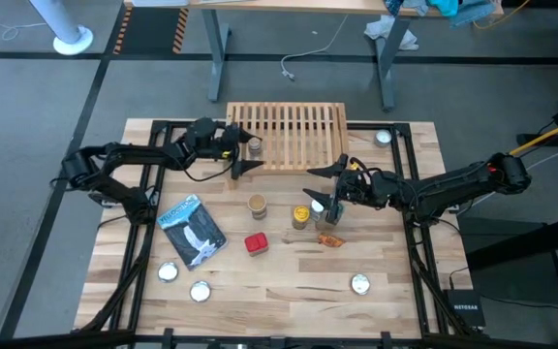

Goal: Shelf spices
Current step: Remove the transparent seasoning bottle from the shelf

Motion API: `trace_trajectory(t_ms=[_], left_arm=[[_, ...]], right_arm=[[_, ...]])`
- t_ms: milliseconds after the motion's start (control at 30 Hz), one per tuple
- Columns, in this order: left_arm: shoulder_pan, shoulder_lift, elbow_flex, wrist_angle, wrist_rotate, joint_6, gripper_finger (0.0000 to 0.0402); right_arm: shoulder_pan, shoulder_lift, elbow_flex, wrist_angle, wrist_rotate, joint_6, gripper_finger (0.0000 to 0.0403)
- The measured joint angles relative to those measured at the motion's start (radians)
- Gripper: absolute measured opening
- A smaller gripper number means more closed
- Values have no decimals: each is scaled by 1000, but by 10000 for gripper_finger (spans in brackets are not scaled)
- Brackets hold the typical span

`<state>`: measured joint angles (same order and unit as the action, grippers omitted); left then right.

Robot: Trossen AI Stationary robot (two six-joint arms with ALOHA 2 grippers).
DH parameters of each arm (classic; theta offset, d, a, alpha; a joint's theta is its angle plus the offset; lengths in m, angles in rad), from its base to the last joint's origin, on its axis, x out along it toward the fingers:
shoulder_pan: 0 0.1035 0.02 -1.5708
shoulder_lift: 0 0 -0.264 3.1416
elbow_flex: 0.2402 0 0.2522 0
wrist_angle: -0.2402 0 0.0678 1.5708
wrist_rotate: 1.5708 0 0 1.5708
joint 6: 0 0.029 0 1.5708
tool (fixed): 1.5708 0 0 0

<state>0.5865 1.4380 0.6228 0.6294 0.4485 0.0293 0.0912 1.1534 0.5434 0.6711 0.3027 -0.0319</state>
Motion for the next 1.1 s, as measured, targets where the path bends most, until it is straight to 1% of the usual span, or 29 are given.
trace_trajectory(t_ms=[167,300,467,700,1000,1100], left_arm=[[0,-1,0,7,1,2,394],[0,-1,0,1,1,6,362],[0,-1,0,0,1,26,294],[0,-2,0,2,1,57,180],[0,-4,-1,12,1,78,177],[2,-24,-2,16,-5,93,177]], right_arm=[[0,0,0,0,0,0,269],[0,0,0,-1,0,0,269],[0,0,0,-2,0,0,269],[0,0,0,-18,0,0,269],[0,0,0,-17,0,0,269],[0,0,0,-17,0,0,269]])
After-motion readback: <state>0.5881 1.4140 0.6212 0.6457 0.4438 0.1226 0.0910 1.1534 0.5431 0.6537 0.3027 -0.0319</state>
